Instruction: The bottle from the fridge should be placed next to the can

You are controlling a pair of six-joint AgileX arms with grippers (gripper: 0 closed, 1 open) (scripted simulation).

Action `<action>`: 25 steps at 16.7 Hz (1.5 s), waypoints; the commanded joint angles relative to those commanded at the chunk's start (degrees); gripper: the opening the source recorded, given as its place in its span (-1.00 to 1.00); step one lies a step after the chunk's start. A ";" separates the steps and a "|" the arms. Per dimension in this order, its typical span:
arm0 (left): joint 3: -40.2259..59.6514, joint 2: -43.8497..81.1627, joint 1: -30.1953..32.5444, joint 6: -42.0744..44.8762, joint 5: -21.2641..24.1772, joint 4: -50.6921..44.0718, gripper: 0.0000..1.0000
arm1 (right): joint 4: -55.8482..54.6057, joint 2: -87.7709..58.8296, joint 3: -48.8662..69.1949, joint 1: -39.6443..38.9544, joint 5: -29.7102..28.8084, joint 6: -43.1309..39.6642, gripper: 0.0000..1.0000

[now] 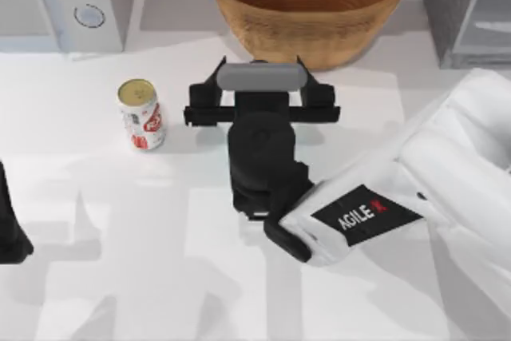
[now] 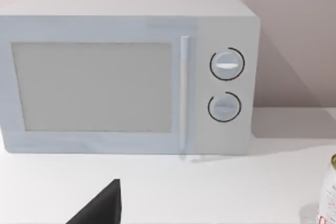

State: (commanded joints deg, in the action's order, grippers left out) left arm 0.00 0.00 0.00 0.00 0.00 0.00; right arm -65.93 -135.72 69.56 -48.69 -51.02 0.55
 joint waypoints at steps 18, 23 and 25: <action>0.00 0.00 0.00 0.00 0.00 0.00 1.00 | -1.93 5.67 -7.21 -2.86 -1.51 -0.10 1.00; 0.00 0.00 0.00 0.00 0.00 0.00 1.00 | 3.49 23.51 -14.06 1.67 6.42 -0.58 1.00; 0.00 0.00 0.00 0.00 0.00 0.00 1.00 | 7.58 34.48 -17.86 5.57 11.18 -0.71 1.00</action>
State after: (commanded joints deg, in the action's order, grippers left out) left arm 0.00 0.00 0.00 0.00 0.00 0.00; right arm -58.36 -101.24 51.70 -43.12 -39.84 -0.17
